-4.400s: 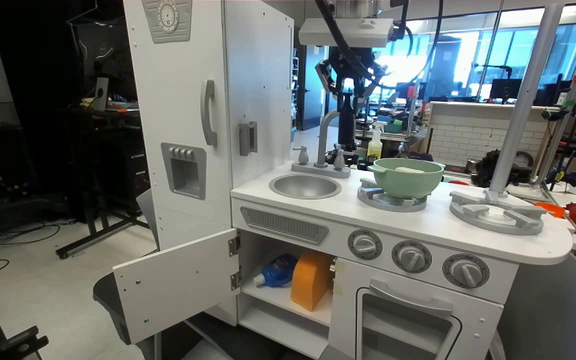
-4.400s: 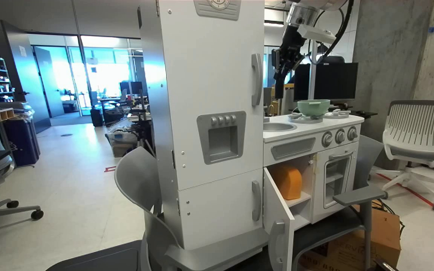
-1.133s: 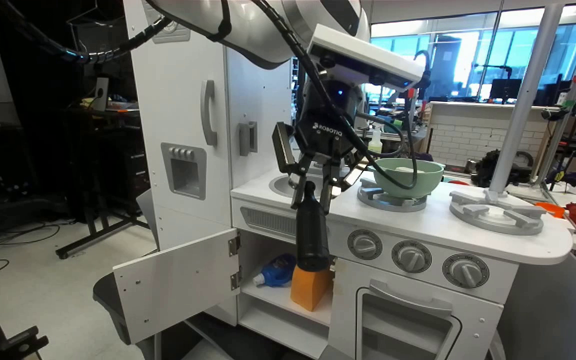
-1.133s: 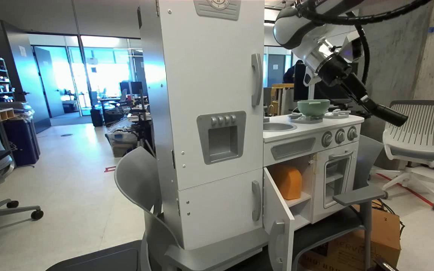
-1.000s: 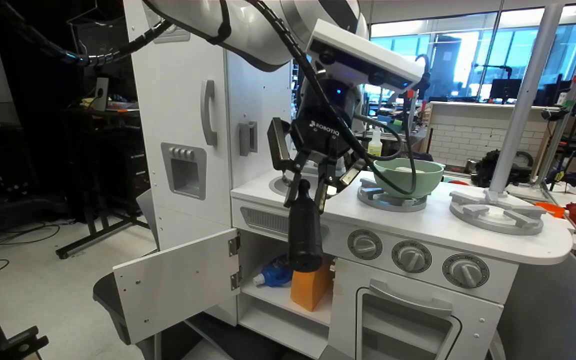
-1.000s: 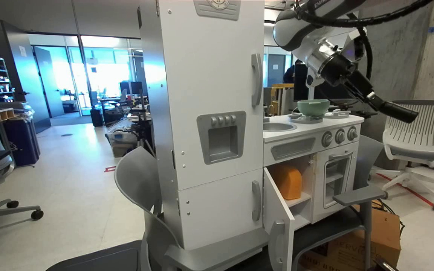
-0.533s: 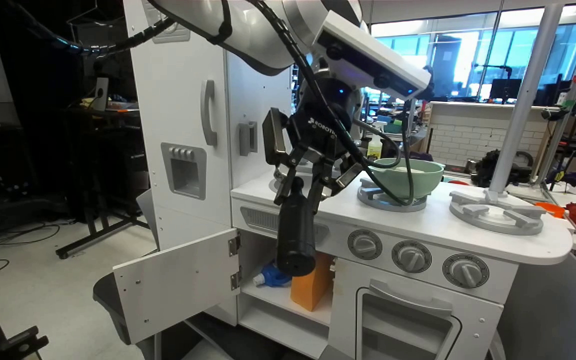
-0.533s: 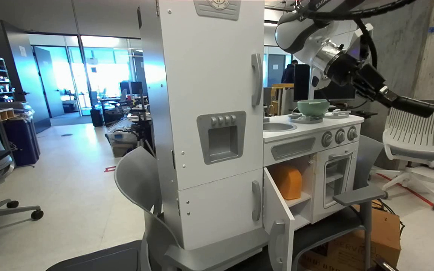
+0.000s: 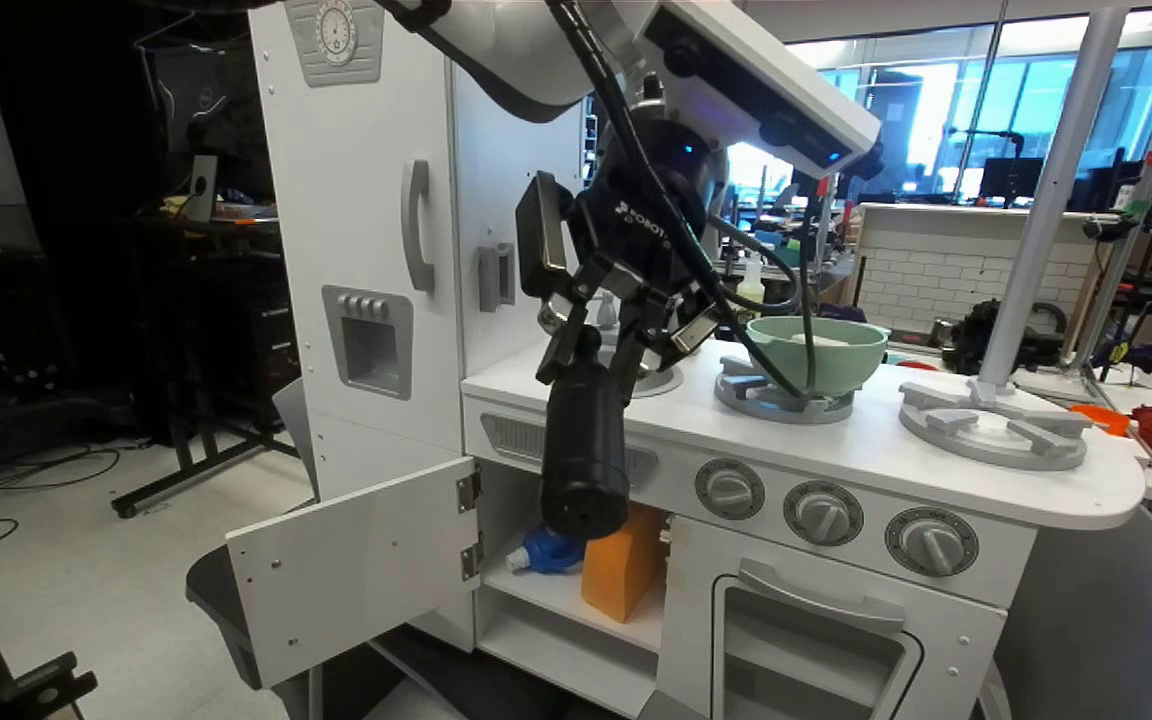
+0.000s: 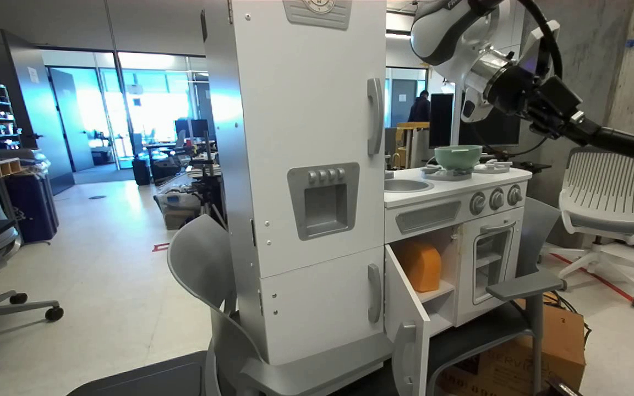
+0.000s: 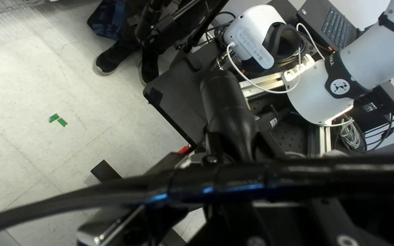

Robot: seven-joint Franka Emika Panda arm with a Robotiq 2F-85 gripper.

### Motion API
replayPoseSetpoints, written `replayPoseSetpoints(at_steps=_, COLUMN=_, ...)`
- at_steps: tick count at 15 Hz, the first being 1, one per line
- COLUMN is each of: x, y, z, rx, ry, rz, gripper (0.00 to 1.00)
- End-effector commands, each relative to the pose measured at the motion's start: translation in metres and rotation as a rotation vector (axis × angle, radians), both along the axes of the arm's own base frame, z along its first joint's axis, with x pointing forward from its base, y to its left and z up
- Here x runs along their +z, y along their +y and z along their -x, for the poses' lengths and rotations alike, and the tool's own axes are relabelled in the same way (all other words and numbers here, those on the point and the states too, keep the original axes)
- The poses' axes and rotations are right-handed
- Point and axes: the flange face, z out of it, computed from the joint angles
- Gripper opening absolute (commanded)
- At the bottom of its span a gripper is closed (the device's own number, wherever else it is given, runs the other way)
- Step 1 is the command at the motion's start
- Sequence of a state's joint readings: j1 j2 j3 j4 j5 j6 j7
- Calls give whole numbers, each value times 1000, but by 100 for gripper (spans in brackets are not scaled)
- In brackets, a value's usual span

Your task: Put the orange object inside the cupboard

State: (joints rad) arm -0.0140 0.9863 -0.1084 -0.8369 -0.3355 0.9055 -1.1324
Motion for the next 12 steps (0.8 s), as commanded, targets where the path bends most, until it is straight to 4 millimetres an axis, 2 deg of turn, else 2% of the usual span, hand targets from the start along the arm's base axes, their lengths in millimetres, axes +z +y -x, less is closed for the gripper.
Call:
replayPoseSetpoints(at_steps=1, x=12, y=1, z=20, rx=41, ry=-10, rz=-5, gripper=8)
replayPoseSetpoints(at_steps=7, x=8, y=4, z=43, rx=68, ry=-114, rz=-26, gripper=8)
replayPoseSetpoints(at_steps=12, x=-1, y=10, z=76, rx=97, ry=-176, rz=-39, gripper=8)
